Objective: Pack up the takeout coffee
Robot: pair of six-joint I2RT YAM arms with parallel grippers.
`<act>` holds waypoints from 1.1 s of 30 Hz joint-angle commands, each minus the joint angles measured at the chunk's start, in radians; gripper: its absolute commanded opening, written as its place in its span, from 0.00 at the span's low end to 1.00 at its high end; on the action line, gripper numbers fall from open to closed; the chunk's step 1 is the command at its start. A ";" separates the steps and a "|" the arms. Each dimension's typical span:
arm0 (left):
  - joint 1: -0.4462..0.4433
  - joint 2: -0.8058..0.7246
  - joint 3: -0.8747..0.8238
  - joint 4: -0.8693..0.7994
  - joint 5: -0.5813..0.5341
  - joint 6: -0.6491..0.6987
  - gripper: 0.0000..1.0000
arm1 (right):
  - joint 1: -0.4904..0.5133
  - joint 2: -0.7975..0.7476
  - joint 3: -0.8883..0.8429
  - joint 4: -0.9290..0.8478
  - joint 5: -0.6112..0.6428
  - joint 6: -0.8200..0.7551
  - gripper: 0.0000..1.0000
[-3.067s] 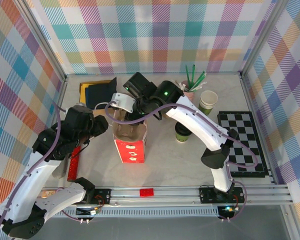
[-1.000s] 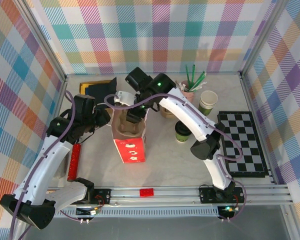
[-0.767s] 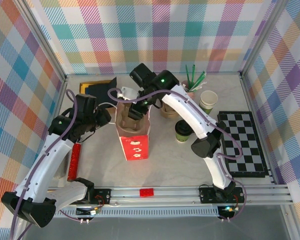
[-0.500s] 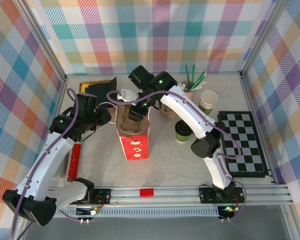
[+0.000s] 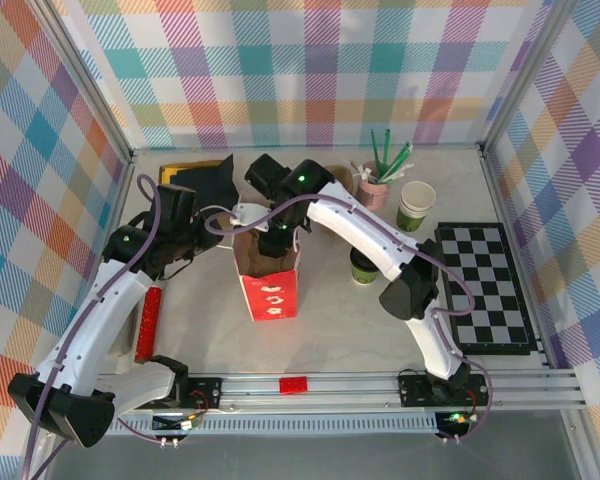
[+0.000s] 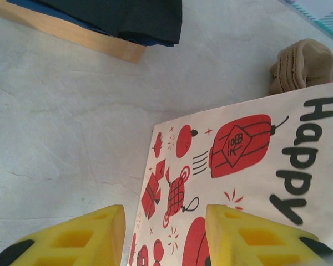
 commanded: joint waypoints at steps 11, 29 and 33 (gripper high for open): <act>0.014 -0.003 0.016 0.019 0.030 0.015 0.31 | 0.053 -0.159 -0.145 0.045 0.115 -0.059 0.35; 0.014 -0.009 0.017 0.025 0.087 0.017 0.18 | 0.069 -0.144 -0.228 0.088 0.127 -0.093 0.32; 0.014 -0.009 0.014 0.026 0.089 0.017 0.18 | 0.075 -0.123 -0.223 0.088 0.127 -0.097 0.32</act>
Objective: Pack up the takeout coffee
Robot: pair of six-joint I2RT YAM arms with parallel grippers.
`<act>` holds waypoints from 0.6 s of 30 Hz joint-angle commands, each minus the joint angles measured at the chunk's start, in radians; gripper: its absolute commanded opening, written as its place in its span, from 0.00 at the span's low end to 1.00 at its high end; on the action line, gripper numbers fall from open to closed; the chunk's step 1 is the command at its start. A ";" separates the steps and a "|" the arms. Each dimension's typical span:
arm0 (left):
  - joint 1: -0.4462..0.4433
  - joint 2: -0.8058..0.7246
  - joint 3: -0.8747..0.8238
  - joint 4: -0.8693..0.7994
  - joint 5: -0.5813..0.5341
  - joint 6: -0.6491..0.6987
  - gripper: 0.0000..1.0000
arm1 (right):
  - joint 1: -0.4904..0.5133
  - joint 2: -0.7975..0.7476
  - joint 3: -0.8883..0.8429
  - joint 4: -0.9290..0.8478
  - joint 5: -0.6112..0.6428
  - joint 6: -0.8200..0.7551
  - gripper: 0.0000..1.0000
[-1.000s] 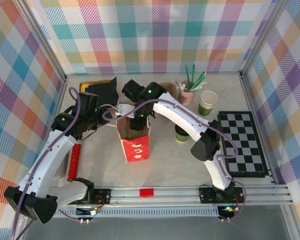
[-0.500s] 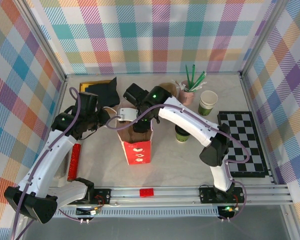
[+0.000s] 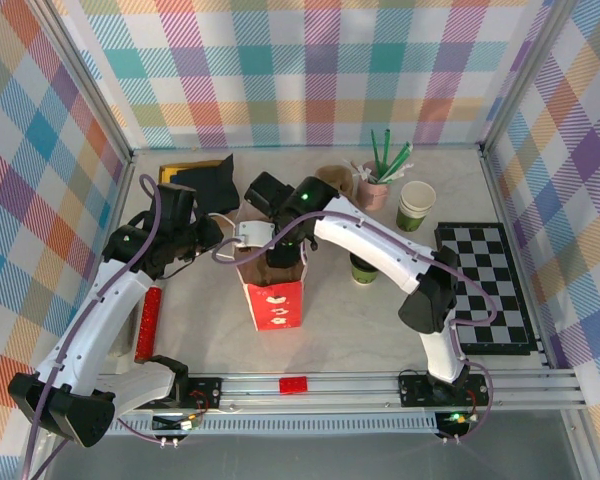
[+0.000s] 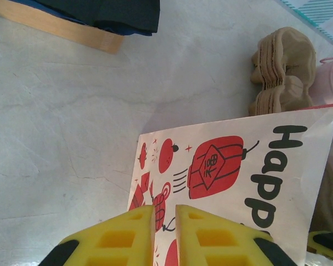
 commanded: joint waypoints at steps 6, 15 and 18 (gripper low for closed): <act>0.013 -0.012 0.023 -0.001 0.009 0.019 0.19 | 0.010 0.037 -0.002 0.010 0.010 -0.027 0.33; 0.014 -0.012 0.036 -0.013 -0.009 0.027 0.19 | 0.010 0.046 -0.042 0.026 0.009 -0.022 0.33; 0.015 -0.013 0.035 -0.014 -0.010 0.027 0.18 | 0.010 0.044 -0.073 0.041 0.010 -0.019 0.33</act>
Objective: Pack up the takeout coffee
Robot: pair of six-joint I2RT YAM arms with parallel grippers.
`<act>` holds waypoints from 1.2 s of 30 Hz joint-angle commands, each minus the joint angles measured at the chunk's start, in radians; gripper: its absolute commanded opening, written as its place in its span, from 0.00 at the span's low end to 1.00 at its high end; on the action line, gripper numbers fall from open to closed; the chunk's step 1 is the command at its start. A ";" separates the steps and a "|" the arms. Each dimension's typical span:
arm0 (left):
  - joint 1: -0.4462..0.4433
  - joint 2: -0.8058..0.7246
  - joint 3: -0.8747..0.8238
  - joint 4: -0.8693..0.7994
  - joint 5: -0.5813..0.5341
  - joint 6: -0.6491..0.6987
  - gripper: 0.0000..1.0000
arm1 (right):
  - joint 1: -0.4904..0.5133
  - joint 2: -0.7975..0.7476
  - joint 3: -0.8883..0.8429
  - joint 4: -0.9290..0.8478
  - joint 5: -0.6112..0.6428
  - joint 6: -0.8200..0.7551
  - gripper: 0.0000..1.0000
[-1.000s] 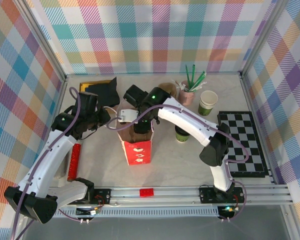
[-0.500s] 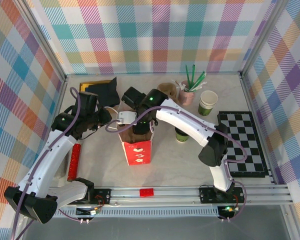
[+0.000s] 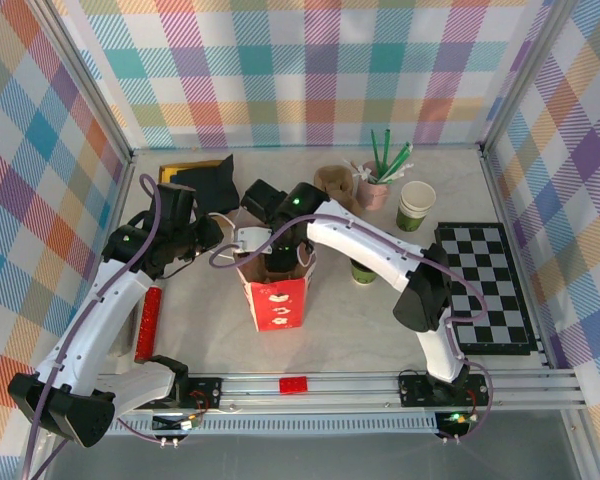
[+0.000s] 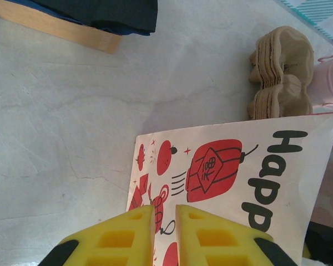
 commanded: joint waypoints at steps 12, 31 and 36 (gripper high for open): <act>0.015 -0.020 0.029 -0.016 -0.014 0.022 0.18 | 0.009 0.022 -0.062 0.041 -0.007 0.008 0.34; 0.016 -0.027 0.026 -0.015 -0.020 0.022 0.19 | 0.010 0.050 -0.035 0.011 0.002 0.020 0.50; 0.016 -0.024 0.027 -0.014 -0.019 0.021 0.18 | 0.010 0.053 -0.012 -0.009 0.005 0.023 0.66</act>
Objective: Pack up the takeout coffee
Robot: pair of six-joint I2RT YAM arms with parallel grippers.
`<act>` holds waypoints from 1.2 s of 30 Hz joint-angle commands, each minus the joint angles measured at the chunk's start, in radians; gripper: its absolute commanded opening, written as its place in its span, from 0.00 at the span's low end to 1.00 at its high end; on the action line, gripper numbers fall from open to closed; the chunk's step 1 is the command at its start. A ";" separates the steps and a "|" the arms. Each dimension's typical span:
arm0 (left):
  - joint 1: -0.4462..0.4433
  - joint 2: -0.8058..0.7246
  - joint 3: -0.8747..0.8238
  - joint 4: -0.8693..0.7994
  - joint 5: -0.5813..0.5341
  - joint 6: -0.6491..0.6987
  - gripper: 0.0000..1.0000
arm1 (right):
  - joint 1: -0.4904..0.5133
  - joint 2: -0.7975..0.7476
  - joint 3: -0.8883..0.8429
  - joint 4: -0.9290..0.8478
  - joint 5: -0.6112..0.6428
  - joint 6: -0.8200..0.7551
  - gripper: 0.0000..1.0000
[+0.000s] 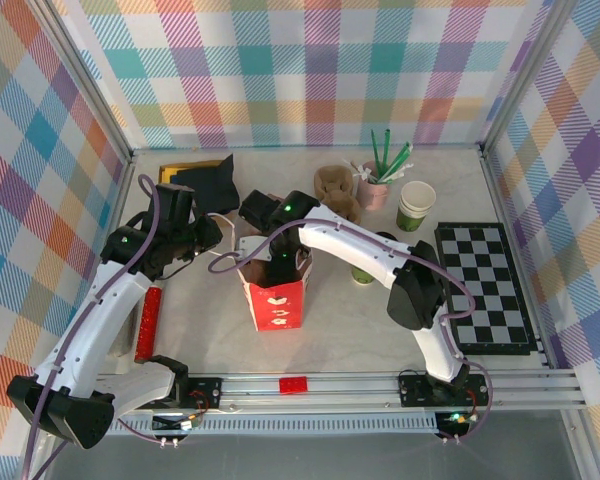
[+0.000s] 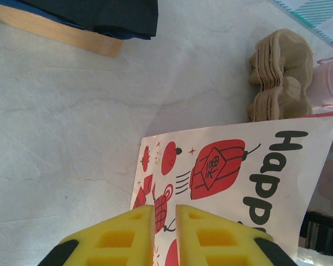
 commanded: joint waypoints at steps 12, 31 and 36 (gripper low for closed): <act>0.016 -0.016 0.023 -0.014 -0.009 0.008 0.18 | 0.014 0.002 0.076 -0.068 0.006 0.013 0.86; 0.016 -0.015 0.034 -0.024 -0.014 0.009 0.18 | 0.049 -0.054 0.156 -0.128 0.088 0.037 0.99; 0.016 -0.015 0.037 -0.026 -0.016 0.009 0.18 | 0.056 -0.090 0.180 -0.143 0.105 0.045 0.99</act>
